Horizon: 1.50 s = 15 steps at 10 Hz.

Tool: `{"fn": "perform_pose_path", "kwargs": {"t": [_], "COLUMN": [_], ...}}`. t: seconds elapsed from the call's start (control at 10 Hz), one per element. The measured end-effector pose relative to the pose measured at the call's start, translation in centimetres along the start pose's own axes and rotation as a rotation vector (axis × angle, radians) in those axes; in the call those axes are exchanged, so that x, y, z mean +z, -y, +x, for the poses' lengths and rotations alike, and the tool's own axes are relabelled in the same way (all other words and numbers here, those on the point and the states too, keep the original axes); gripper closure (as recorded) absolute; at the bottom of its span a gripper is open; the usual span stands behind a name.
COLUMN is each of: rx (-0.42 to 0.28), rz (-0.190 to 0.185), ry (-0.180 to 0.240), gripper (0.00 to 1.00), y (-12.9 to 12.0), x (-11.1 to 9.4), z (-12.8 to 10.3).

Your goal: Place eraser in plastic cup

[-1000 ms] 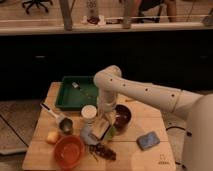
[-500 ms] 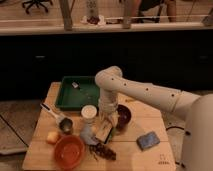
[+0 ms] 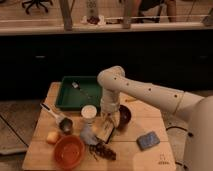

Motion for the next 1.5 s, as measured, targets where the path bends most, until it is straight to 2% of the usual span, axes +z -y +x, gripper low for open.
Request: {"fn": "perform_pose_path", "kwargs": {"t": [0.3,1.5], "rx": [0.003,-0.027], "rz": [0.002,-0.015], "ry": [0.0,0.008], "gripper": [0.2,0.2], "y": [-0.1,0.5], "x": [0.0,1.0], "z": [0.0,-0.4]}}
